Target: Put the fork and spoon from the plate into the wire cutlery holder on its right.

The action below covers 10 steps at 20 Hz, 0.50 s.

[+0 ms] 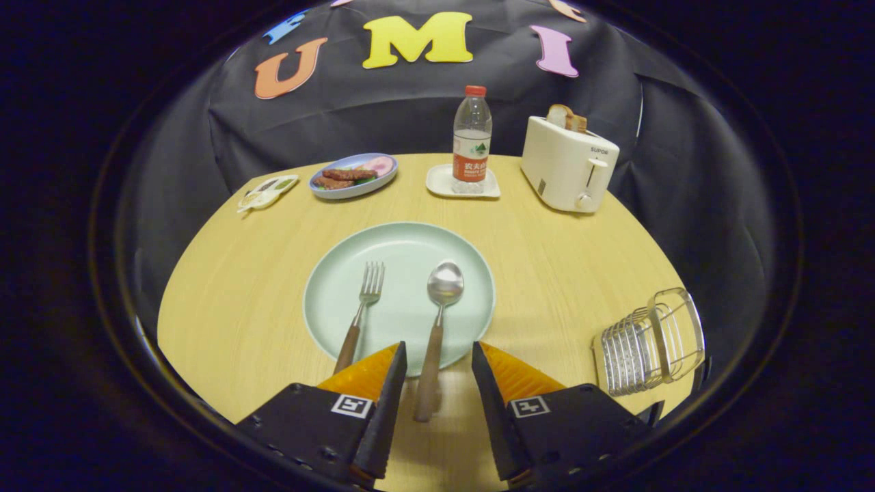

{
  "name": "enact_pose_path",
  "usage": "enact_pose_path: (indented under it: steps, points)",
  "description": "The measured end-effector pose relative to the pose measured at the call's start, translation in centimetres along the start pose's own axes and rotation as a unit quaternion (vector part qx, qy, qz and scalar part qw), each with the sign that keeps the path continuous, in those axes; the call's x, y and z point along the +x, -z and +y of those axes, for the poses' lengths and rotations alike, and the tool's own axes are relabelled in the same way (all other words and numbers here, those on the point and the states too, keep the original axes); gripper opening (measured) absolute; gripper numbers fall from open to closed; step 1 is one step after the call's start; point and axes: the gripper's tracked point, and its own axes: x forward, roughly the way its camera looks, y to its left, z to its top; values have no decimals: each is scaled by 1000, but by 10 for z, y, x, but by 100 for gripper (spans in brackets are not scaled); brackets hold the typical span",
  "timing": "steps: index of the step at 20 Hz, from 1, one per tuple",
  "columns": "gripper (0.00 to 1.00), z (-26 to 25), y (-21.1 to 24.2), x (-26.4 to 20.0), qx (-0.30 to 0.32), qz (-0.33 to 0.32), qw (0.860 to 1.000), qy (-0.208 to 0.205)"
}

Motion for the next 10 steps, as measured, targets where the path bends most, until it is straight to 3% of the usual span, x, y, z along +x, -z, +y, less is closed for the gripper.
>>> enact_pose_path:
  steps: [3,4,5,7,10]
  points:
    - [58,0,-9,15,-9,5,1000,9]
    - [44,1,-6,22,-10,11,1000,8]
    - [38,2,-3,26,-9,24,1000,7]
    - [38,2,-2,28,-11,32,999,9]
    - [15,0,1,31,-14,41,999,17]
